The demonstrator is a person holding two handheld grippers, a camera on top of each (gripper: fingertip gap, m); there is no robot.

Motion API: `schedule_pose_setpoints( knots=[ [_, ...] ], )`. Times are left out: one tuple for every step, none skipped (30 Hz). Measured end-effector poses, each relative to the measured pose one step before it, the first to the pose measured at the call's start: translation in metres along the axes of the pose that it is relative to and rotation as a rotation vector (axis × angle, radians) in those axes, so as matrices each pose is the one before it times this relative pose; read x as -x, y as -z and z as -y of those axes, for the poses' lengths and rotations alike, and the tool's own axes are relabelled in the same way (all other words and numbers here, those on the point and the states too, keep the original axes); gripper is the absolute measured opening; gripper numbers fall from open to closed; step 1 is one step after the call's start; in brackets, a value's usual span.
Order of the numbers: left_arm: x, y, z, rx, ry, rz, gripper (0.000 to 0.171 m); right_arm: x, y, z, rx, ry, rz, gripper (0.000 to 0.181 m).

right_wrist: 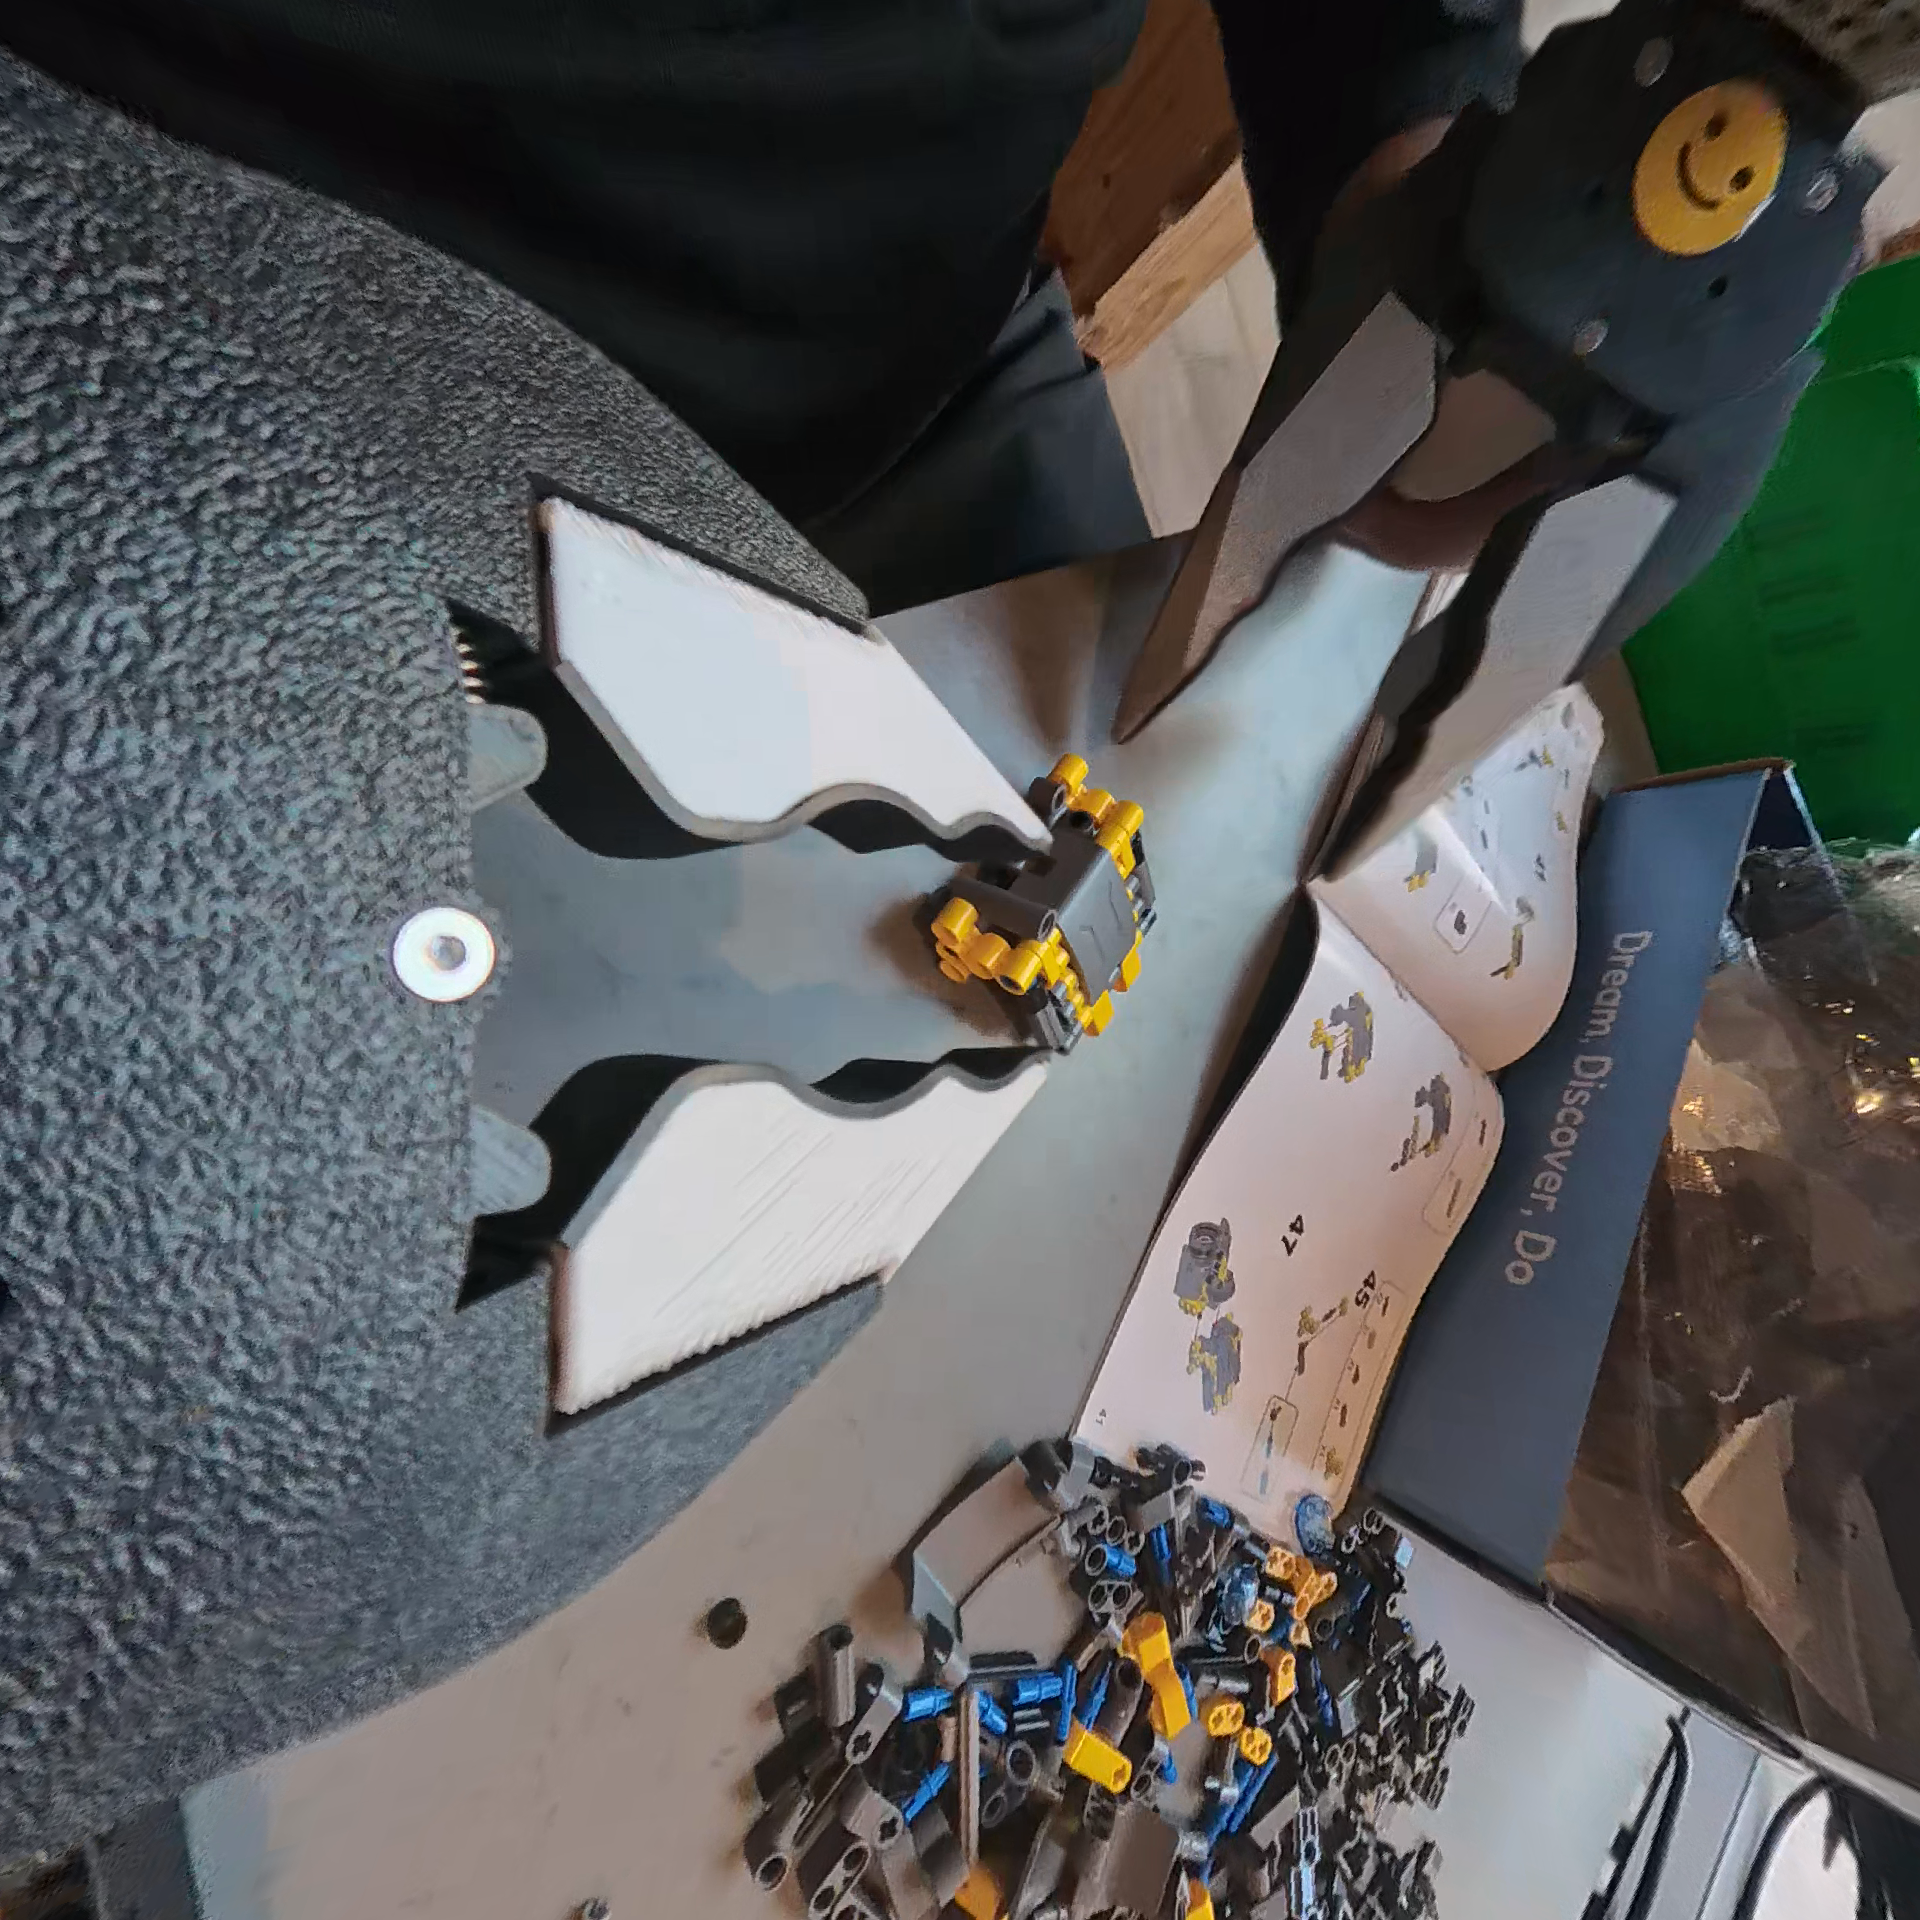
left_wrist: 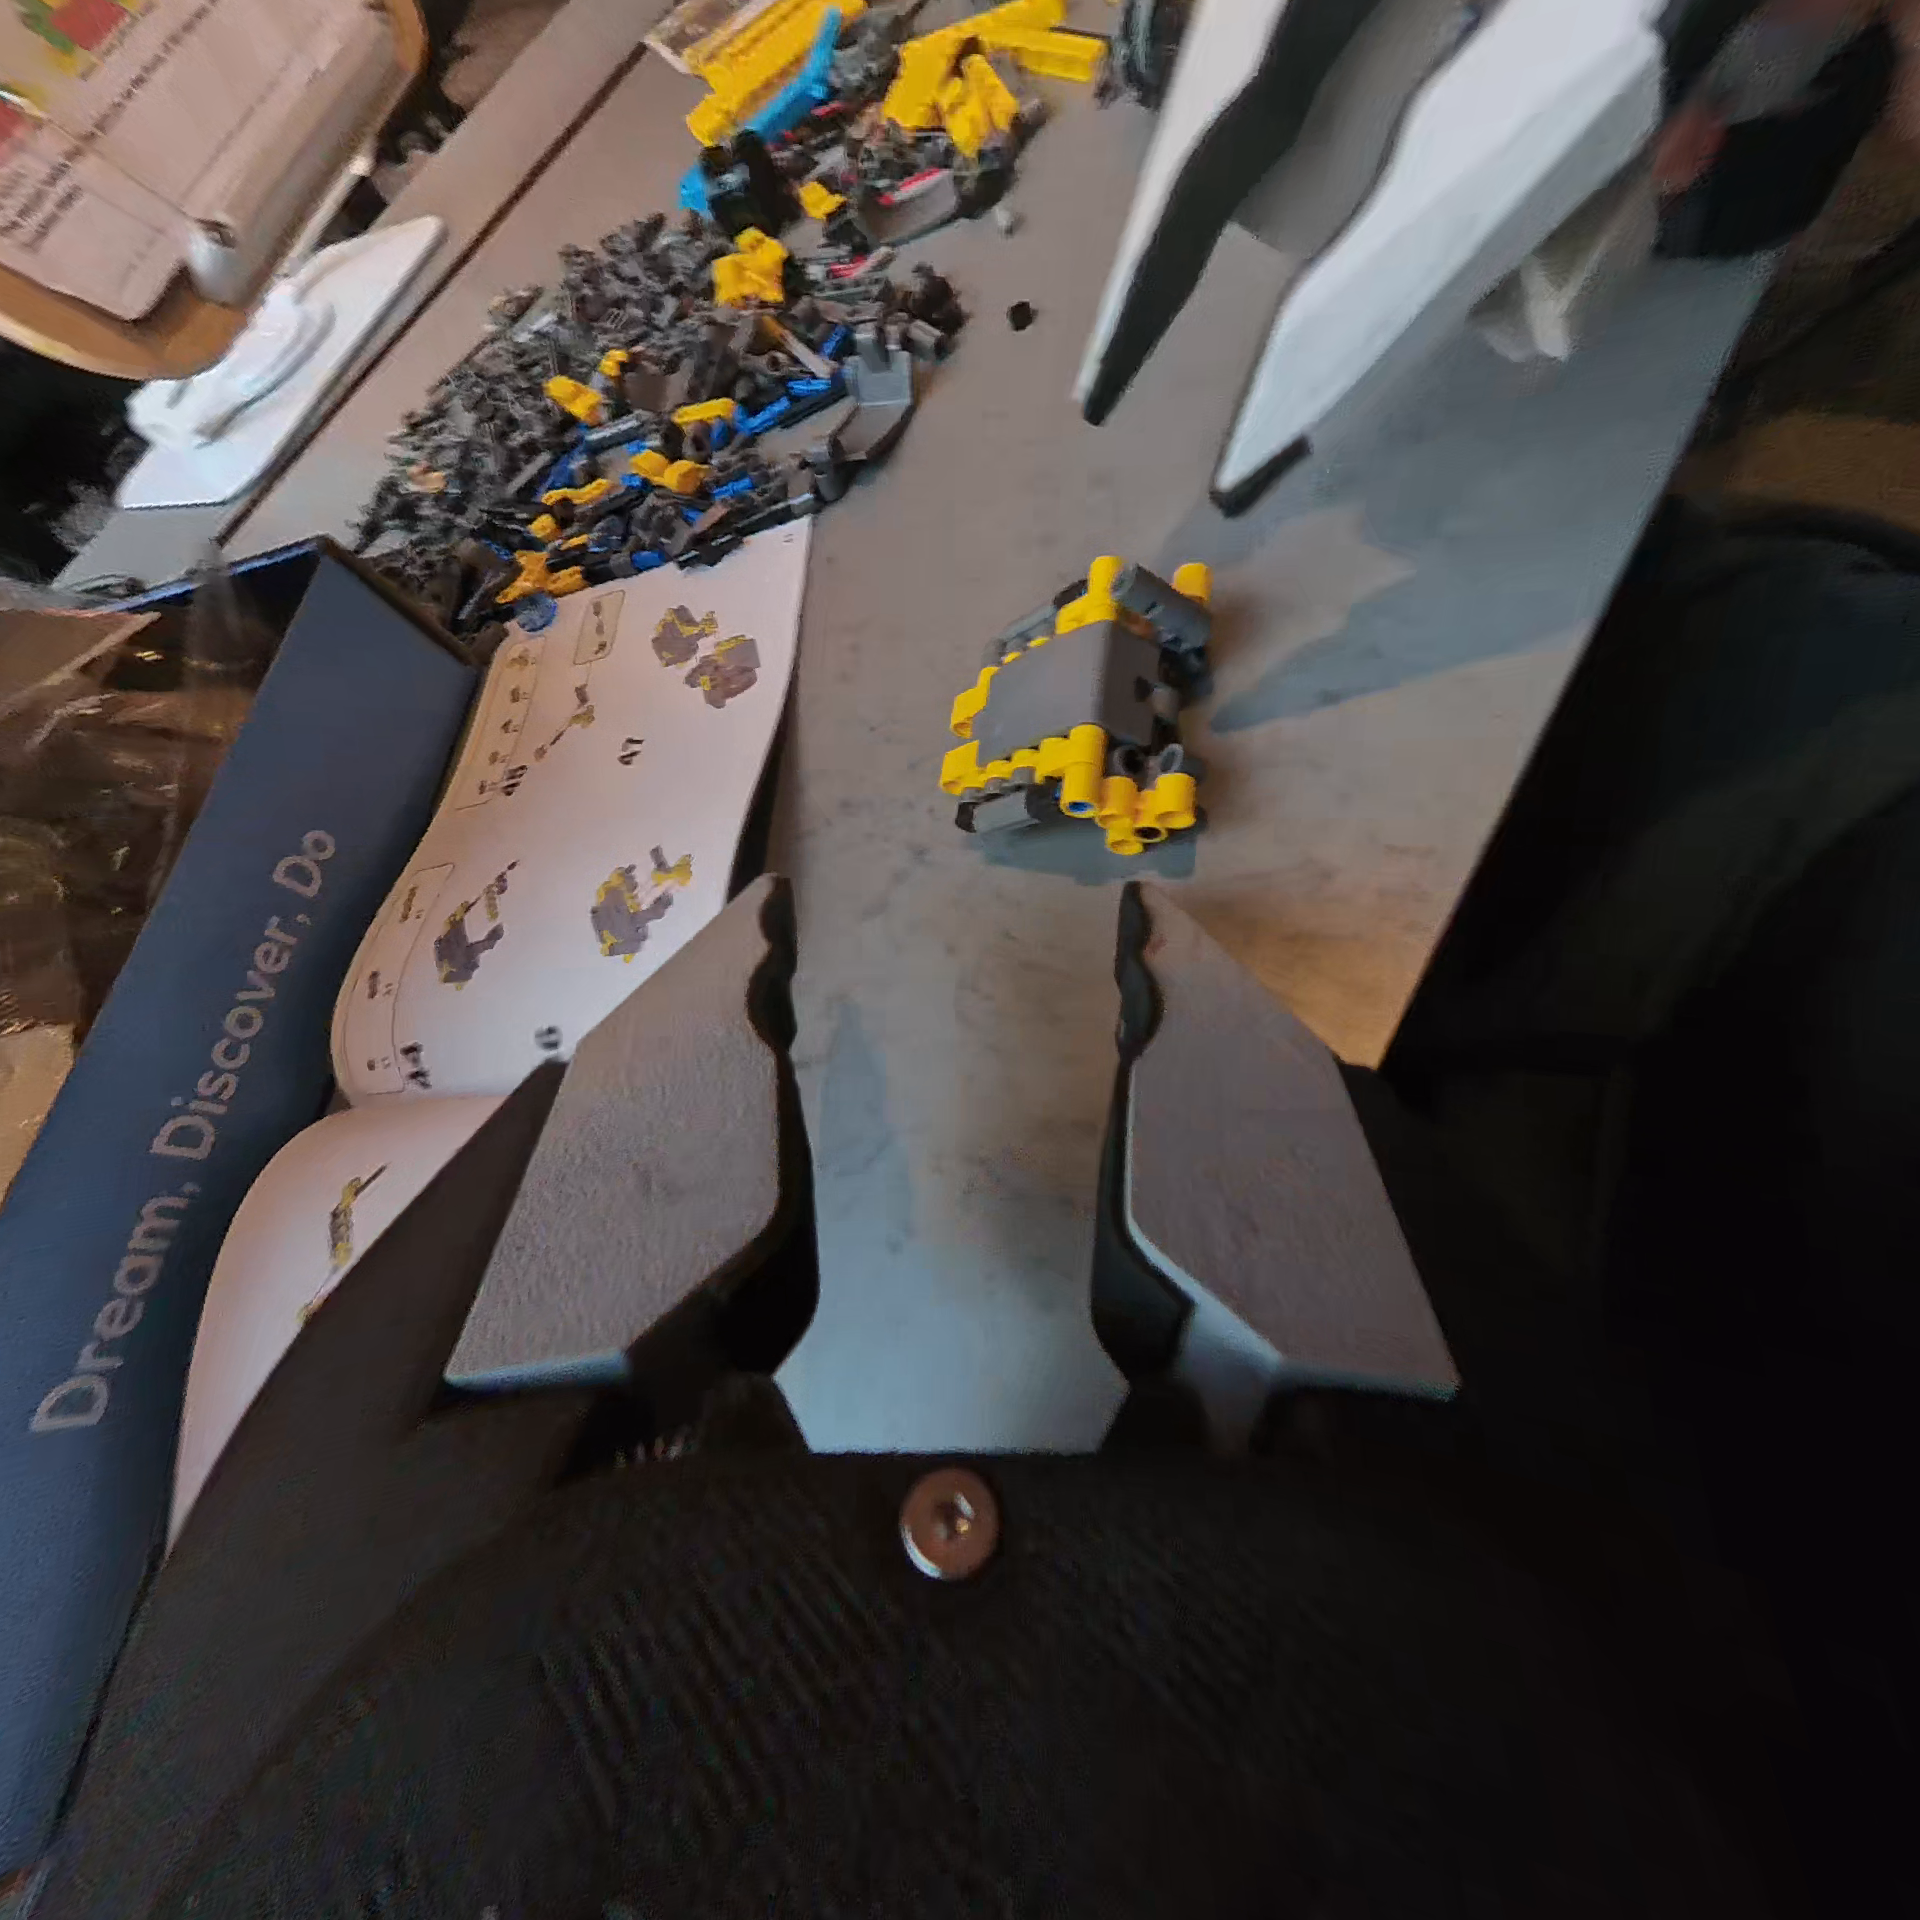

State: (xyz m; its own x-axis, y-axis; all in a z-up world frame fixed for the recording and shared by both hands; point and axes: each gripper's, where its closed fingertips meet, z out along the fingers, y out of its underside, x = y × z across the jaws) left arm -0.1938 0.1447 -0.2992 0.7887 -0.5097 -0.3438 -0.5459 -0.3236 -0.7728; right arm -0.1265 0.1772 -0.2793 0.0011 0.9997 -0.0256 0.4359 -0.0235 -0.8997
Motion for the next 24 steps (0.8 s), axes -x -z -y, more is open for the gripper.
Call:
schedule_pose_setpoints(
  knots=[
    [-0.00743, -0.00127, -0.00115, 0.00773, -0.0164, -0.0548, 0.055, 0.00016, 0.00012, 0.00281, -0.0165, -0.0026, 0.0197, 0.034],
    [-0.00644, -0.00144, -0.00136, 0.00964, -0.0158, -0.0461, 0.048, -0.00073, 0.00069, 0.00346, -0.0220, 0.0055, 0.0105, 0.034],
    [-0.00381, -0.00110, -0.00066, 0.00489, -0.0102, -0.0310, 0.041, -0.00215, 0.00121, 0.00424, -0.0278, 0.0122, -0.0039, 0.034],
    [-0.00247, -0.00052, 0.00062, -0.00431, -0.0029, -0.0272, 0.034, -0.00209, 0.00180, 0.00508, -0.0348, 0.0179, -0.0101, 0.033],
    [-0.00081, 0.00027, 0.00150, -0.01191, 0.0071, -0.0221, 0.031, -0.00124, 0.00217, 0.00541, -0.0383, 0.0216, -0.0106, 0.030],
    [0.00201, 0.00121, 0.00267, -0.02204, 0.0154, -0.0107, 0.032, -0.00058, 0.00220, 0.00476, -0.0345, 0.0224, -0.0109, 0.026],
    [0.00590, 0.00220, 0.00406, -0.03533, 0.0186, 0.0127, 0.034, -0.00022, 0.00186, 0.00360, -0.0264, 0.0216, -0.0133, 0.024],
    [0.00851, 0.00308, 0.00564, -0.04738, 0.0202, 0.0259, 0.037, -0.00013, 0.00189, 0.00268, -0.0208, 0.0225, -0.0141, 0.022],
    [0.00940, 0.00333, 0.00619, -0.05296, 0.0240, 0.0302, 0.038, -0.00011, 0.00171, 0.00222, -0.0177, 0.0234, -0.0156, 0.018],
    [0.00807, 0.00291, 0.00507, -0.04259, 0.0299, 0.0265, 0.042, -0.00092, 0.00128, 0.00151, -0.0125, 0.0201, -0.0179, 0.012],
    [0.00307, 0.00212, 0.00243, -0.02096, 0.0215, 0.0065, 0.043, -0.00101, 0.00076, 0.00073, -0.0069, 0.0132, -0.0149, 0.011],
    [0.00031, 0.00109, 0.00104, -0.00971, 0.0001, 0.0024, 0.043, -0.00020, 0.00025, 0.00017, -0.0023, 0.0059, -0.0043, 0.011],
    [-0.00052, 0.00016, 0.00026, -0.00170, -0.0135, 0.0074, 0.042, 0.00071, -0.00006, -0.00008, 0.0006, 0.0001, 0.0058, 0.011],
    [-0.00133, -0.00043, -0.00041, 0.00386, -0.0170, 0.0027, 0.039, 0.00023, -0.00012, -0.00022, 0.0015, -0.0041, 0.0060, 0.011],
    [-0.00098, -0.00068, -0.00074, 0.00628, -0.0122, 0.0016, 0.037, -0.00033, 0.00011, -0.00003, -0.0006, -0.0066, 0.0030, 0.012],
    [-0.00021, -0.00040, -0.00059, 0.00458, -0.0060, 0.0032, 0.037, -0.00034, 0.00046, 0.00059, -0.0046, -0.0073, 0.0036, 0.012],
    [-0.00007, -0.00015, -0.00010, 0.00082, -0.0010, -0.0001, 0.037, -0.00064, 0.00076, 0.00082, -0.0071, -0.0085, 0.0030, 0.012],
    [0.00017, 0.00019, 0.00017, -0.00148, 0.0032, -0.0004, 0.037, -0.00074, 0.00092, 0.00088, -0.0077, -0.0100, 0.0023, 0.012],
    [0.00047, 0.00037, 0.00032, -0.00318, 0.0038, 0.0000, 0.037, -0.00078, 0.00077, 0.00082, -0.0070, -0.0108, 0.0029, 0.013],
    [0.00025, 0.00027, 0.00036, -0.00337, 0.0027, 0.0002, 0.037, -0.00095, 0.00065, 0.00059, -0.0056, -0.0113, 0.0021, 0.014],
    [0.00038, 0.00024, 0.00016, -0.00193, 0.0013, 0.0017, 0.037, -0.00104, 0.00060, 0.00055, -0.0050, -0.0115, 0.0013, 0.015],
    [0.00005, 0.00011, 0.00006, -0.00073, -0.0008, 0.0007, 0.037, -0.00092, 0.00057, 0.00065, -0.0055, -0.0107, 0.0019, 0.016],
    [0.00000, 0.00009, 0.00007, -0.00048, -0.0009, 0.0009, 0.037, -0.00075, 0.00074, 0.00075, -0.0061, -0.0092, 0.0024, 0.017],
    [-0.00004, 0.00009, 0.00010, -0.00102, -0.0009, 0.0000, 0.037, -0.00057, 0.00073, 0.00072, -0.0062, -0.0074, 0.0017, 0.017]
  ],
)
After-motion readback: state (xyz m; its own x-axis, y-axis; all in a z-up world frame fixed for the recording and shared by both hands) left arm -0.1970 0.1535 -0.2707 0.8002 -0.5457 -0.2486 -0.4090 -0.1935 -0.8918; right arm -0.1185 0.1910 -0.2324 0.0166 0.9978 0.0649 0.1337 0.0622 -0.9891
